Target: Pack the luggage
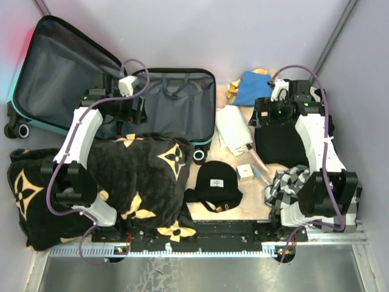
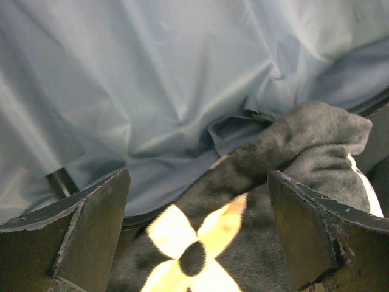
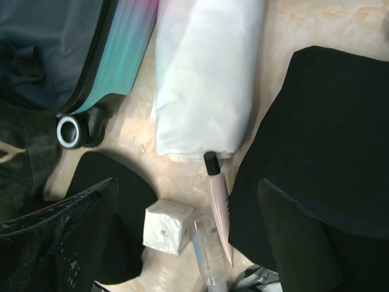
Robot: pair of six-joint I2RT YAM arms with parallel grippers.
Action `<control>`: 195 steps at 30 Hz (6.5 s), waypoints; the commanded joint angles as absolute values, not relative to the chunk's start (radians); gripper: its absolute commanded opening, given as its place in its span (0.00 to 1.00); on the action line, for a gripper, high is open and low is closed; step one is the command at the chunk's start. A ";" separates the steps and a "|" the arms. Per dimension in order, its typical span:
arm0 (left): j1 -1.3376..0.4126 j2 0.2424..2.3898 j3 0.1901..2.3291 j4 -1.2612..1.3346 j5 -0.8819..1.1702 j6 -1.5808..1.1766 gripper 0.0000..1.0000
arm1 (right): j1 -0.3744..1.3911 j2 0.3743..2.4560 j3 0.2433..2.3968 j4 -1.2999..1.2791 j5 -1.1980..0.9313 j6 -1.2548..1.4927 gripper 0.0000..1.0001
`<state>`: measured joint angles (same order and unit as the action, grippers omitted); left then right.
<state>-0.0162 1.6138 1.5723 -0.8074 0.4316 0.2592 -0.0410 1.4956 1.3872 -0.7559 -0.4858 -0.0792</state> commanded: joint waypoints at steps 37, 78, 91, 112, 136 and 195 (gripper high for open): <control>-0.809 1.853 1.607 -0.148 0.224 0.086 0.94 | -0.122 1.704 1.220 -0.692 -0.282 -0.208 0.90; -0.871 2.463 1.914 -0.058 0.041 -0.406 0.89 | -0.540 1.879 1.486 -0.850 -0.528 -0.322 0.81; -0.908 2.302 1.822 0.110 0.106 -0.330 0.88 | -0.501 1.840 1.465 -0.853 -0.515 -0.342 0.83; -0.913 2.549 2.062 0.096 0.107 -0.406 0.96 | -0.511 2.008 1.438 -0.734 -0.279 -0.432 0.89; -0.874 2.468 1.983 -0.109 -0.030 -0.605 0.98 | -0.589 1.978 1.655 -0.900 -0.301 -0.441 0.99; -0.912 2.433 2.242 0.120 0.220 -0.322 0.00 | -0.515 1.690 1.608 -0.900 -0.575 -0.349 0.00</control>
